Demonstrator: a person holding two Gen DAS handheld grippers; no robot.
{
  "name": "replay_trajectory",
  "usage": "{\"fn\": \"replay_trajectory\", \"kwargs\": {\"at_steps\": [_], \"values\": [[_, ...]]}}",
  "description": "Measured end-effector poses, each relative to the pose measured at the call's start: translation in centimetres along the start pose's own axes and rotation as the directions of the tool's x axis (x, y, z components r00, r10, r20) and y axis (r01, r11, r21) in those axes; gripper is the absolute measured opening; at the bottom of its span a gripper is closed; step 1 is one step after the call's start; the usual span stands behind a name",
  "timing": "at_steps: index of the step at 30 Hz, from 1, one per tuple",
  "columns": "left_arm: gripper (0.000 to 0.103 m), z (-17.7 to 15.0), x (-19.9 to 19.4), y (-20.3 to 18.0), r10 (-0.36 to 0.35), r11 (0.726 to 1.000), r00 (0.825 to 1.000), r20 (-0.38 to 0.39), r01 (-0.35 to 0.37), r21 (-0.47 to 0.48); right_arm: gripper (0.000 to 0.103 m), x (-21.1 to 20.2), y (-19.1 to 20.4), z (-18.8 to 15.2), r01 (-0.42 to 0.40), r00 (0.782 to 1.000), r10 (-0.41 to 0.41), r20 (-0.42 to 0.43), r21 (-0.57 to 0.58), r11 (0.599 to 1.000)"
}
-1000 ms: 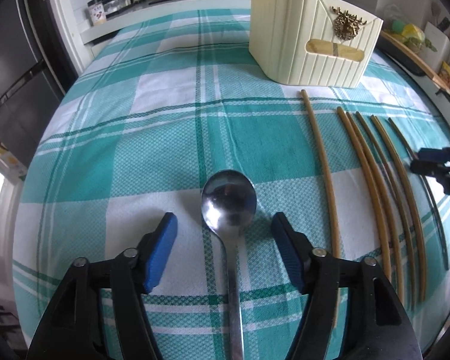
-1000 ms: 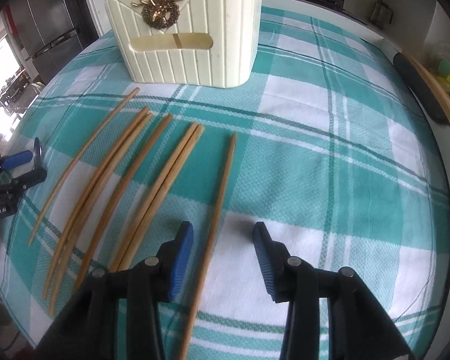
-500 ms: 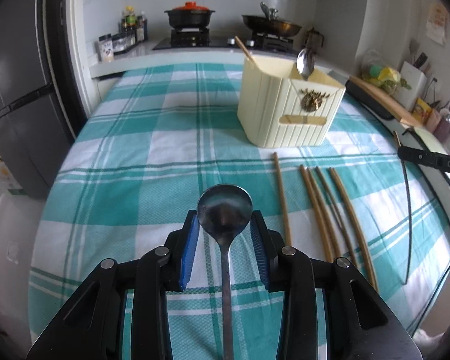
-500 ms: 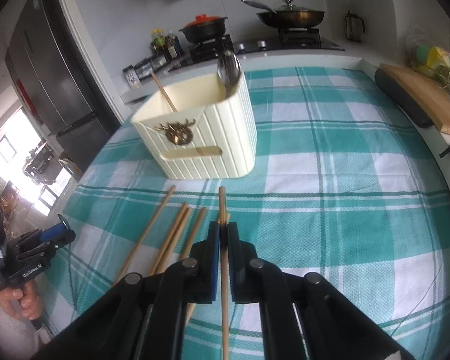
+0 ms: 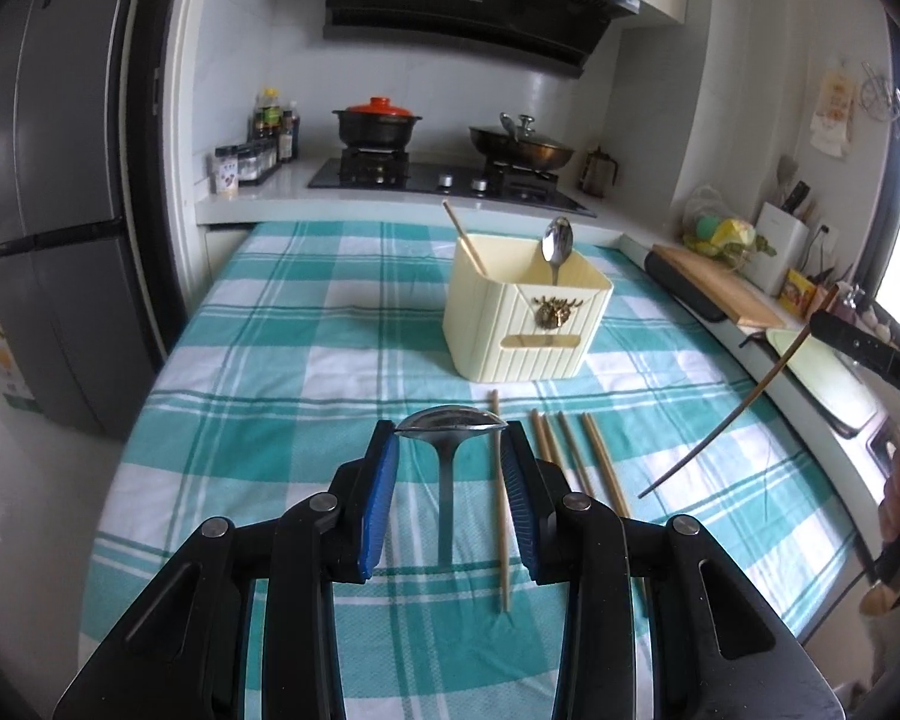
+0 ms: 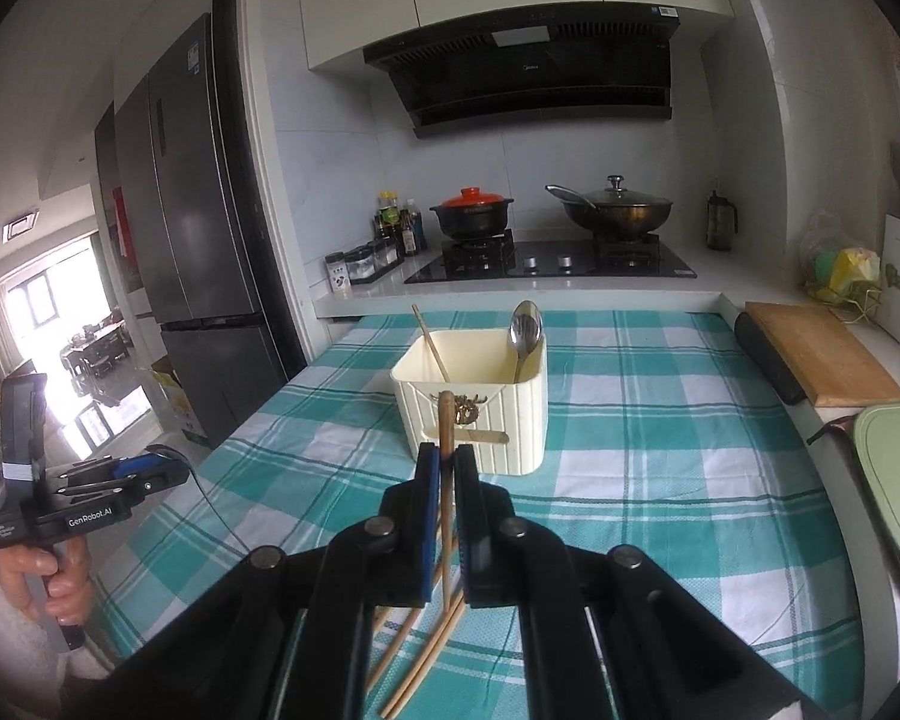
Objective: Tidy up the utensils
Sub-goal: 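Carry the spoon into the holder with the left tool while the right tool drops the chopstick in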
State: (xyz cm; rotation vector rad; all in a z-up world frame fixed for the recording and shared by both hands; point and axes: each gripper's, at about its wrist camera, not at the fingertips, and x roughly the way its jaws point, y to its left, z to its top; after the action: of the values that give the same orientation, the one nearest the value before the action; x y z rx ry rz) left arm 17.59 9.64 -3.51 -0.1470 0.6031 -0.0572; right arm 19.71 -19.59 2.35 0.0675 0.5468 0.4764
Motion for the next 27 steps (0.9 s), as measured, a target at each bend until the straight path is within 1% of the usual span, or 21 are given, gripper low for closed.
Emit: {"fn": "replay_trajectory", "kwargs": {"at_steps": [4,8,12,16,20,24,27], "values": [[0.035,1.3,-0.4,-0.5,-0.02,1.0,1.0,0.014,0.02,0.01,0.005,0.0,-0.3,1.2,0.011,1.0,-0.011,0.016,-0.003,1.0],[0.035,3.2,-0.5,-1.0,-0.04,0.999,0.999,0.031,0.039,0.032,0.005,0.5,-0.7,2.6,0.016,1.0,-0.016,0.015,-0.017,1.0],[0.035,5.6,-0.4,-1.0,-0.083,0.996,0.996,0.038,0.082,0.026,0.005,1.4,-1.3,4.5,0.018,1.0,-0.018,0.012,-0.019,1.0],[0.035,9.0,-0.2,-1.2,-0.112,0.993,0.992,0.059,0.11,0.034,0.005,2.6,-1.7,7.3,0.027,0.999,-0.026,0.038,-0.041,0.999],[0.035,12.9,0.3,-1.4,-0.15,0.989,0.985,0.086,0.149,0.02,0.005,4.1,-2.0,11.0,0.025,0.996,-0.021,0.086,-0.047,0.999],[0.035,17.0,1.6,-2.0,-0.142,0.99,0.98,0.138,0.14,0.024,0.005,6.2,-1.6,14.7,0.011,0.991,-0.003,0.136,-0.06,0.998],[0.035,19.9,3.6,-2.6,-0.142,0.99,0.977,0.161,0.141,0.02,0.005,8.1,-1.1,16.6,0.014,0.983,0.002,0.183,-0.086,0.996]]}}
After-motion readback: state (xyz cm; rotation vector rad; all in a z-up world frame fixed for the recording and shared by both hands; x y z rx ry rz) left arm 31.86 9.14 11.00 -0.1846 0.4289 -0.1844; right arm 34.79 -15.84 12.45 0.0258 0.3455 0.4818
